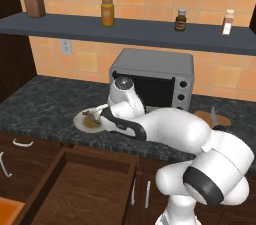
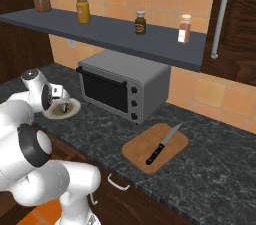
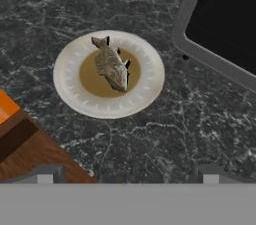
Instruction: Pick up the knife from the drawer and place it on the cutting board. Then place the meat from the plate to the cutting board.
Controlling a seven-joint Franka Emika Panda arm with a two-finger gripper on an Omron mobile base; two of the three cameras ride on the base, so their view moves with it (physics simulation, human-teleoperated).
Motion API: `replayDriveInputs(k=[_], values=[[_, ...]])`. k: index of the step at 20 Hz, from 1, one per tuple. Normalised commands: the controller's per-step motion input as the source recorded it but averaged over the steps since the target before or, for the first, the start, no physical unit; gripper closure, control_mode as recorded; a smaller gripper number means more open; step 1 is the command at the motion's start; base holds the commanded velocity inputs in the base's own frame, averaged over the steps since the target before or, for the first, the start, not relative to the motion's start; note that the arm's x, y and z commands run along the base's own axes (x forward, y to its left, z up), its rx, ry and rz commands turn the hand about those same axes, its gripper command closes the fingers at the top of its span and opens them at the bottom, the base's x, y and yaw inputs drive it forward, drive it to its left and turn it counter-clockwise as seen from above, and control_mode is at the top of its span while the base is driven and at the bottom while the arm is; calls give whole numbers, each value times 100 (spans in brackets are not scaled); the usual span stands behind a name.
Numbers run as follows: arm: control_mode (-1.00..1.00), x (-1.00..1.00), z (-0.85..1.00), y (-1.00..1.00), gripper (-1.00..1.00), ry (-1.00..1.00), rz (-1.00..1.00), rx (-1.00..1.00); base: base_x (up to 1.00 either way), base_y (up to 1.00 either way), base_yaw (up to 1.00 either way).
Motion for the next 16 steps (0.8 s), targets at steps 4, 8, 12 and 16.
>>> replayDriveInputs(k=[4,8,12,16], values=[[-100,39,-11,17,-100,10,0,0,0,0,0],[-100,37,-24,24,-100,6,0,0,0,0,0],[-100,15,-36,4,-100,0,0,0,0,0,0],[-100,26,-38,4,-100,0,0,0,0,0,0]])
